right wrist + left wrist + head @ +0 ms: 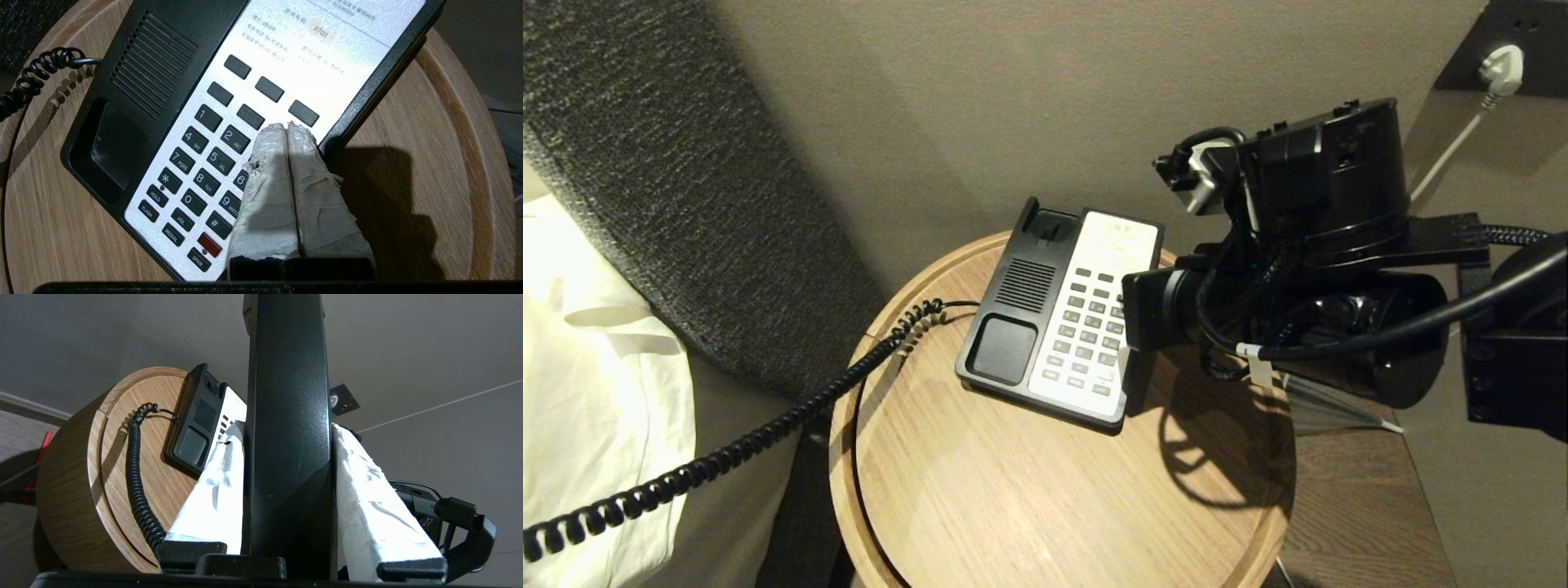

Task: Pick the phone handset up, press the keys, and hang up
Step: Dial the number

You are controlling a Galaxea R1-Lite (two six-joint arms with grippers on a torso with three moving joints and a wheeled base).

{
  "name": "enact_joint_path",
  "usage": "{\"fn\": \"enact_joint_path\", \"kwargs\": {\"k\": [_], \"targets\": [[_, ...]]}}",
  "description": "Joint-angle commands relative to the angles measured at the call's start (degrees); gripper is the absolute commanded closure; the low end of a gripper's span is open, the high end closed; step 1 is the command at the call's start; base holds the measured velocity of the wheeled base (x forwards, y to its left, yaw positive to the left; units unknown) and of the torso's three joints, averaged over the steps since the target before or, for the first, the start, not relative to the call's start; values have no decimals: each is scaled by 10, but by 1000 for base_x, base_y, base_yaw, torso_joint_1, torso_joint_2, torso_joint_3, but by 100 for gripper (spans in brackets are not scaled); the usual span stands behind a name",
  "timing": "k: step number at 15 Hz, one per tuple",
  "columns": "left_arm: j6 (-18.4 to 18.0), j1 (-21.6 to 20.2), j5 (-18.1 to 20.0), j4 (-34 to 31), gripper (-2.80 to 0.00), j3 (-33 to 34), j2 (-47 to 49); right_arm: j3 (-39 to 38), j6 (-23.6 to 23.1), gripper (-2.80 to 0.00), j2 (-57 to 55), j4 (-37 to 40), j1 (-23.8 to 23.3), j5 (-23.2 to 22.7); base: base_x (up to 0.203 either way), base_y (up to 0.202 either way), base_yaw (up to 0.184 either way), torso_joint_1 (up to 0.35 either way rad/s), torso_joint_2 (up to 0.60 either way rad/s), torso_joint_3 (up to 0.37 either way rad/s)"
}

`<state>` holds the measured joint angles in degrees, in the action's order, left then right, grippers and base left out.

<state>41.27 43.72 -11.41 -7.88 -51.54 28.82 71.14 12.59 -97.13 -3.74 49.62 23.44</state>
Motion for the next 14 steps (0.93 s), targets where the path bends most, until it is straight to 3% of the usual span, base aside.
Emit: {"fn": "enact_joint_path", "kwargs": {"k": [1, 14], "targets": [[3, 1, -1, 0, 0, 1, 1, -2, 1, 0, 2, 1, 0, 0, 0, 0, 0, 0, 0, 0], [3, 1, 2, -1, 0, 5, -3, -3, 1, 0, 1, 18, 6, -3, 0, 0, 0, 0, 0, 0]]}}
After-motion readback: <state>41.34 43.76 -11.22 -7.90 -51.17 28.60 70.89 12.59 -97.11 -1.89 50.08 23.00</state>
